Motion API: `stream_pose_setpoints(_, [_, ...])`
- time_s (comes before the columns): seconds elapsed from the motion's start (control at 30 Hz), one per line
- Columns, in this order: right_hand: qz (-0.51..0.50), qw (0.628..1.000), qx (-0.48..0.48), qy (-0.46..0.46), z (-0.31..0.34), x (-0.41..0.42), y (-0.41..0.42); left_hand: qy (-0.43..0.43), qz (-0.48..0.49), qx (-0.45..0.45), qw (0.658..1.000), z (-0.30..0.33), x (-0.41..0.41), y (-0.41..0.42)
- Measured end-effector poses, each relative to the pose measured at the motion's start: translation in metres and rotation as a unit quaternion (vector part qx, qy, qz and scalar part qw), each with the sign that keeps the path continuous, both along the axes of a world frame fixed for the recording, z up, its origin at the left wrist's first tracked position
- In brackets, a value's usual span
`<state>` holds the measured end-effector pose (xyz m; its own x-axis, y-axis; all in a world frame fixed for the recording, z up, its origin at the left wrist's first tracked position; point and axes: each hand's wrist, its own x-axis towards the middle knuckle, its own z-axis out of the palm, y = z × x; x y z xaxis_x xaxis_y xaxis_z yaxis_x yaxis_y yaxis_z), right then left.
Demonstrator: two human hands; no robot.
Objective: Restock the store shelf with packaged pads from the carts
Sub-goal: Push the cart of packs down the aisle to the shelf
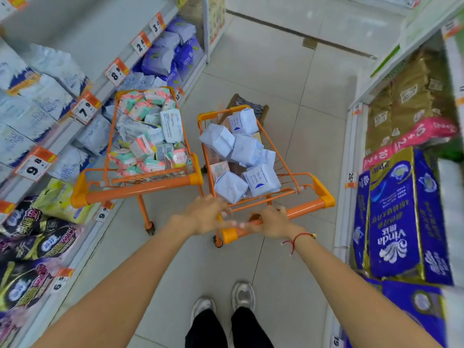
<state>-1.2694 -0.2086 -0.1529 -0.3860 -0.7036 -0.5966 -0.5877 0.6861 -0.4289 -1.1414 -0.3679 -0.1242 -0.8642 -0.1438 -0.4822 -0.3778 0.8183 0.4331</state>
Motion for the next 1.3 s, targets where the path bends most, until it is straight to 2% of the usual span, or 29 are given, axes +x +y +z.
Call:
stream_pose_setpoints(0.07, [-0.055,0.996,-0.013,-0.069,0.007,-0.002,0.021,-0.056,-0.088,-0.003,0.995,-0.004,0.004,0.025])
stream_pose_setpoints(0.1, [-0.049,0.998,-0.005,-0.038,0.009,-0.003,0.036,-0.062,-0.122,-0.016,0.99,-0.009,0.006,0.036])
stream_pose_setpoints(0.17, [0.006,0.993,0.085,0.078,0.011,-0.003,0.072,-0.073,-0.163,-0.006,0.984,-0.016,0.01,0.054])
stream_pose_setpoints(0.23, [0.044,0.983,0.138,0.112,0.01,0.001,0.109,-0.093,-0.182,0.038,0.978,-0.021,0.009,0.072])
stream_pose_setpoints(0.3, [0.045,0.985,0.135,0.094,0.012,0.005,0.138,-0.1,-0.205,0.06,0.972,-0.021,0.007,0.093])
stream_pose_setpoints(0.4, [0.025,0.987,0.144,0.062,0.015,0.008,0.172,-0.127,-0.224,0.066,0.964,-0.023,0.004,0.128])
stream_pose_setpoints(0.6, [-0.011,0.99,0.126,0.068,0.011,0.021,0.242,-0.163,-0.224,0.082,0.957,-0.025,-0.001,0.188])
stream_pose_setpoints(0.7, [-0.041,0.992,0.102,0.062,0.009,0.021,0.265,-0.168,-0.229,0.053,0.957,-0.016,-0.01,0.209])
stream_pose_setpoints(0.83, [-0.069,0.989,0.099,0.081,0.003,0.011,0.273,-0.147,-0.221,-0.003,0.964,-0.009,-0.028,0.216])
stream_pose_setpoints(1.0, [-0.119,0.987,0.088,0.06,-0.005,-0.023,0.251,-0.125,-0.151,-0.006,0.981,-0.012,-0.059,0.195])
stream_pose_setpoints(1.3, [-0.152,0.983,0.051,0.084,-0.02,-0.107,0.202,-0.107,-0.154,-0.042,0.981,-0.025,-0.158,0.143])
